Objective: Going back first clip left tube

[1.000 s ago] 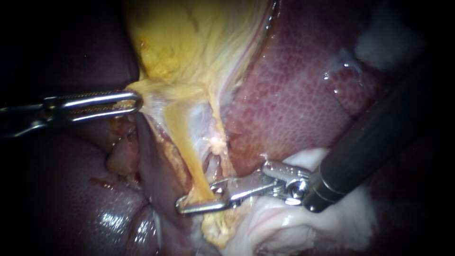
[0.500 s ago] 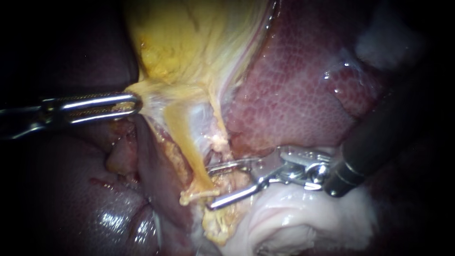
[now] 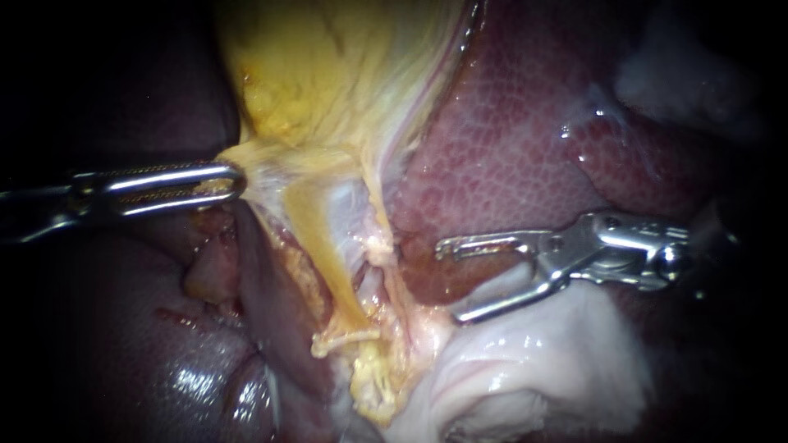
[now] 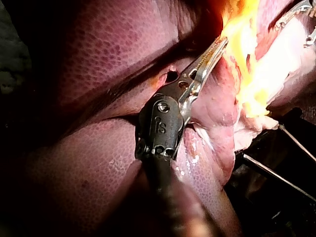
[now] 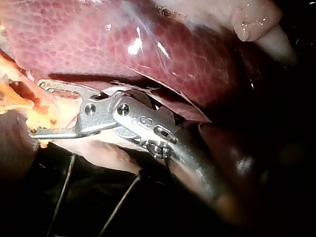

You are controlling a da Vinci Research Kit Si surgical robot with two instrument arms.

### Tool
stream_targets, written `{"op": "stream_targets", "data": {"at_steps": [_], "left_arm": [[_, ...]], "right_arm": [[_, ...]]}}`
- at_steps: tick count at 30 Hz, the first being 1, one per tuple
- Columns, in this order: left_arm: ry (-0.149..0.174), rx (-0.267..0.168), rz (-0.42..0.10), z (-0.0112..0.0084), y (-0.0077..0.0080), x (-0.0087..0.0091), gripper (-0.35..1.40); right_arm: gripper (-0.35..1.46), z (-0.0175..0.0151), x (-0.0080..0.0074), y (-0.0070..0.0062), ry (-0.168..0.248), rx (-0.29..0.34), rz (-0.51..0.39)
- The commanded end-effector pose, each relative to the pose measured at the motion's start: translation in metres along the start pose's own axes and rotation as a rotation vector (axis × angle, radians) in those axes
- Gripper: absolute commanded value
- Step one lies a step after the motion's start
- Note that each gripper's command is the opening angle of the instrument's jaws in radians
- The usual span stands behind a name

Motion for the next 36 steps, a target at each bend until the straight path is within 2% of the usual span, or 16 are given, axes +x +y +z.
{"op": "stream_targets", "data": {"at_steps": [1, 5, 9, 13, 17, 21, 26, 36], "left_arm": [[0.000, 0.000, 0.001, 0.0002, -0.0001, 0.0002, -0.35], [-0.001, 0.007, 0.007, 0.0014, -0.0002, 0.0013, -0.35], [-0.002, 0.017, 0.018, 0.0037, -0.0001, 0.0032, -0.35], [0.005, 0.029, 0.036, 0.0067, 0.0000, 0.0053, -0.35], [0.015, 0.040, 0.042, 0.0092, 0.0000, 0.0061, -0.35], [0.022, 0.052, 0.046, 0.0108, -0.0006, 0.0065, -0.35], [0.030, 0.061, 0.046, 0.0117, -0.0011, 0.0070, -0.35], [0.032, 0.067, 0.045, 0.0111, -0.0010, 0.0066, -0.35]], "right_arm": [[0.60, -0.0004, 0.0003, -0.0001, -0.004, -0.005, -0.002], [0.60, -0.0014, 0.0011, -0.0007, -0.014, -0.017, -0.019], [0.60, -0.0014, 0.0010, -0.0008, -0.014, -0.016, -0.020], [0.60, -0.0014, 0.0009, -0.0008, -0.014, -0.016, -0.020], [0.60, -0.0014, 0.0009, -0.0008, -0.014, -0.017, -0.019], [0.60, -0.0014, 0.0009, -0.0008, -0.014, -0.017, -0.019], [0.60, -0.0014, 0.0009, -0.0008, -0.014, -0.017, -0.019], [0.60, -0.0015, 0.0009, -0.0009, -0.014, -0.017, -0.018]]}}
